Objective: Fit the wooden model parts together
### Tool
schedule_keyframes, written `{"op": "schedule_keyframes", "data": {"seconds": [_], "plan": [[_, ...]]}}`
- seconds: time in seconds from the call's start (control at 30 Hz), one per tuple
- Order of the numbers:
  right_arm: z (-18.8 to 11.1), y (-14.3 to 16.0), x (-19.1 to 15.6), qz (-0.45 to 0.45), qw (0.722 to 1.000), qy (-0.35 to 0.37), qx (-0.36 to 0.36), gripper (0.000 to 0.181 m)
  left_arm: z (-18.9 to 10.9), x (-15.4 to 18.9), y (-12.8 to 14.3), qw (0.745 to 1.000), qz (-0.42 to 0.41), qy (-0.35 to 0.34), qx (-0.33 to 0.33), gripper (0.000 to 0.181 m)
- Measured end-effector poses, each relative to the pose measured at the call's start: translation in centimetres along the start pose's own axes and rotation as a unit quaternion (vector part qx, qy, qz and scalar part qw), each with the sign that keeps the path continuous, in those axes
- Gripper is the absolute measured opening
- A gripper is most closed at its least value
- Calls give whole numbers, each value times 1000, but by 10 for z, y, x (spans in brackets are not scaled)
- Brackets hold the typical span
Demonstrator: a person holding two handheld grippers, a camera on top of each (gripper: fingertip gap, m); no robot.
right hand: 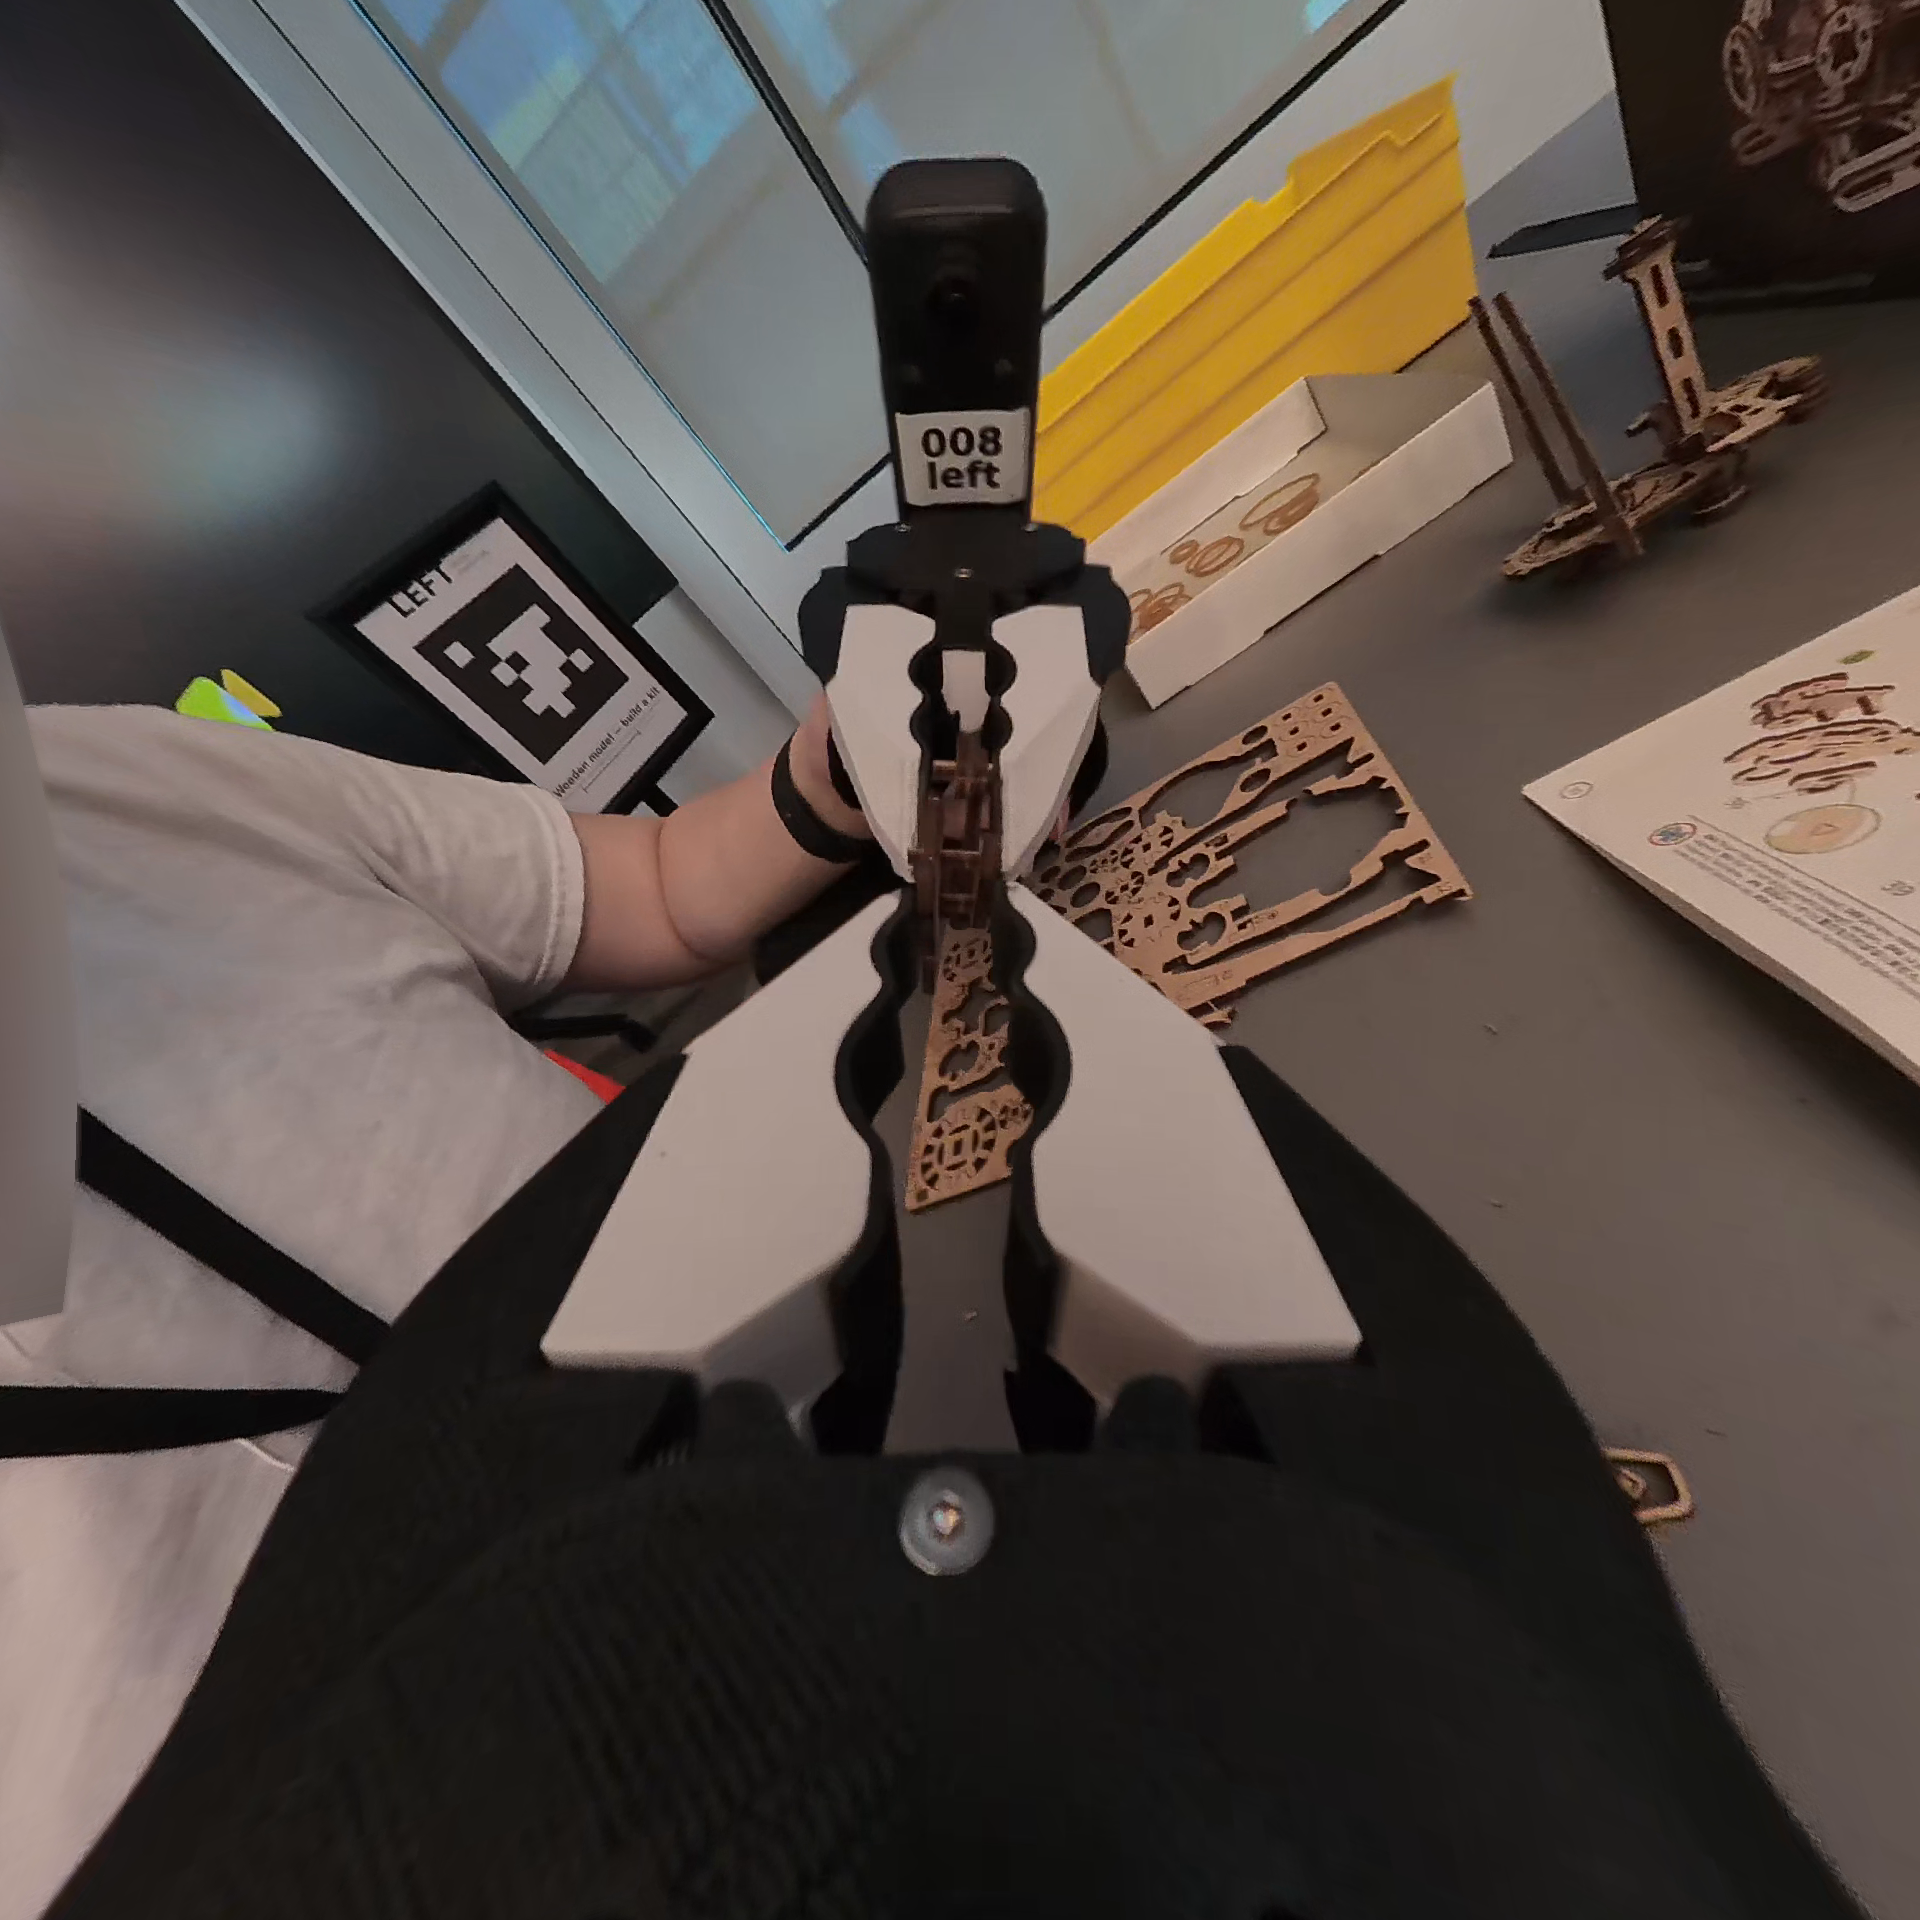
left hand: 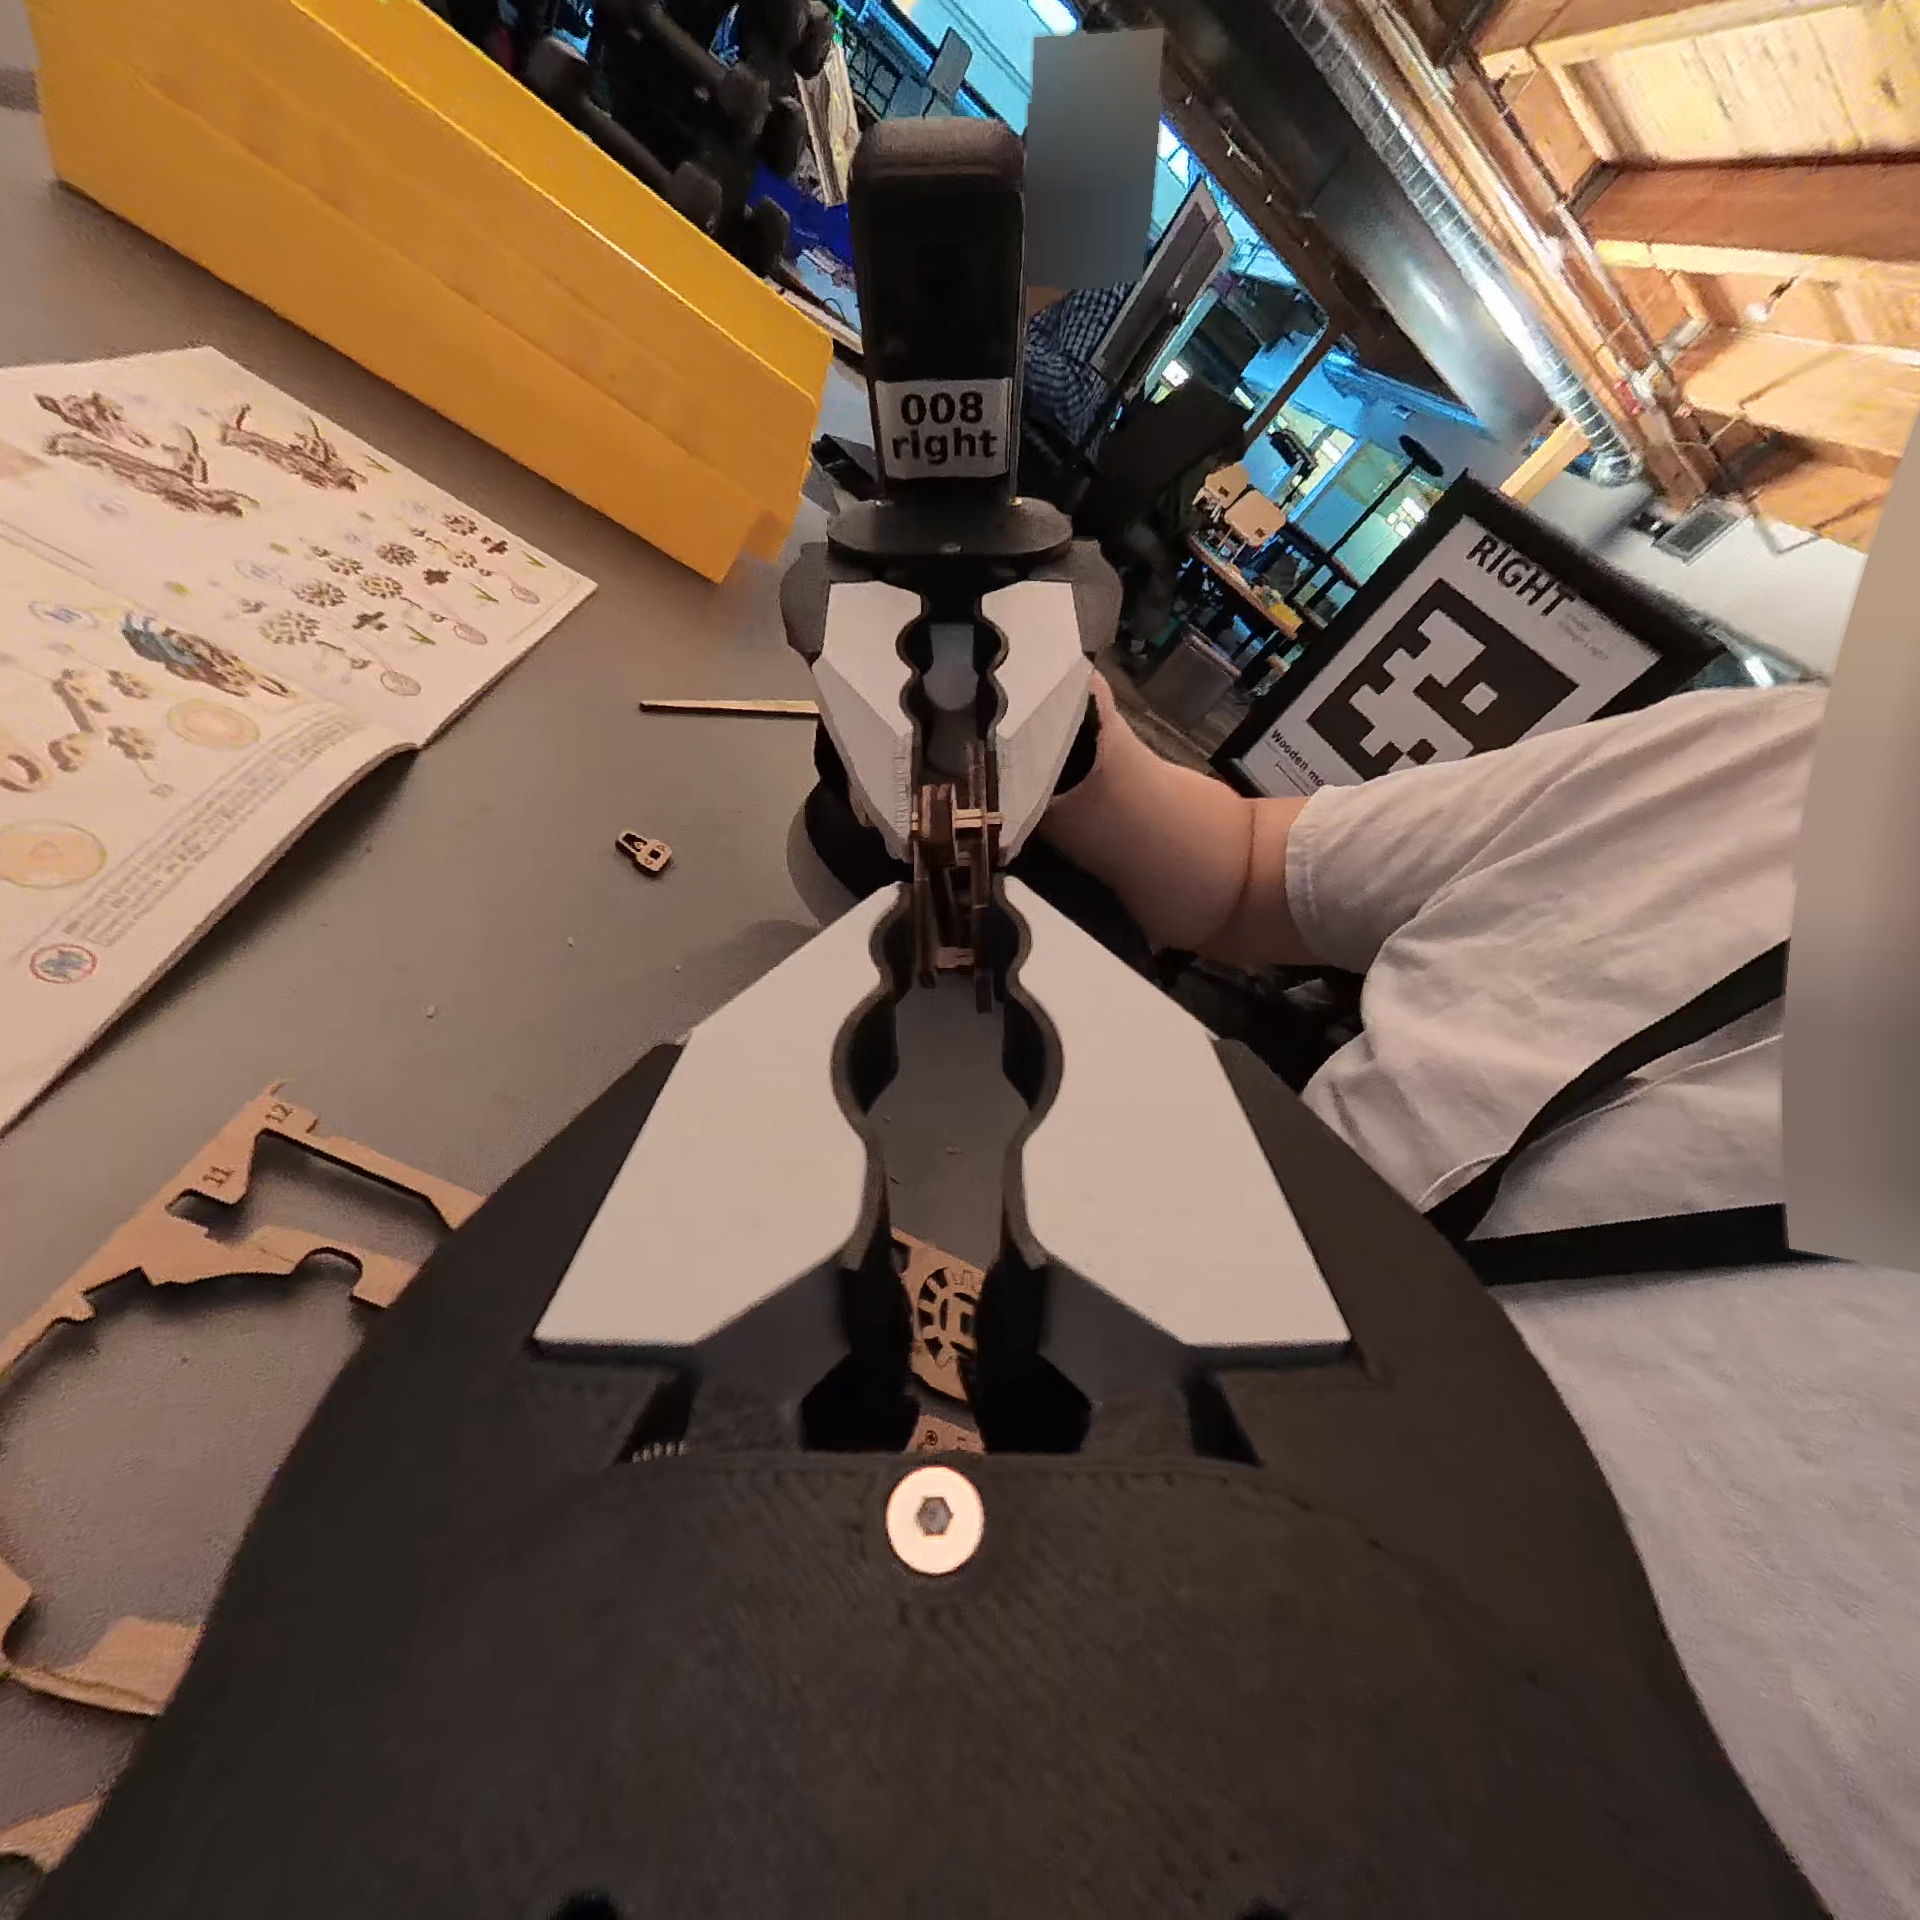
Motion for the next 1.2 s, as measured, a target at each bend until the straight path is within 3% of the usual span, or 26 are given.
{"op": "schedule_keyframes", "data": {"seconds": [0.3,0.67,0.9,1.03,1.2], "plan": [[-4,-1,4,34,999,-24,32,12,2,-4,3,998,-62,23,-2,11],[-8,-2,-1,34,999,-20,5,10,6,5,2,1000,-26,1,-15,11],[-7,-11,-27,-135,990,-25,-41,12,6,31,-4,986,166,-20,15,11],[-2,-8,-39,-236,968,9,-86,12,3,42,-1,957,284,-49,13,11],[4,-4,-49,-310,943,33,-118,14,3,52,4,927,370,-67,7,12]]}}
Point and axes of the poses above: each gripper's, where its closed fingertips meet, z out along the fingers, y out of its underside, x = y × z across the jaws, the point moved 10 cm from there along -z, back along the fingers, and after that the axes turned 9 degrees about -y, right-handed, at the moved point
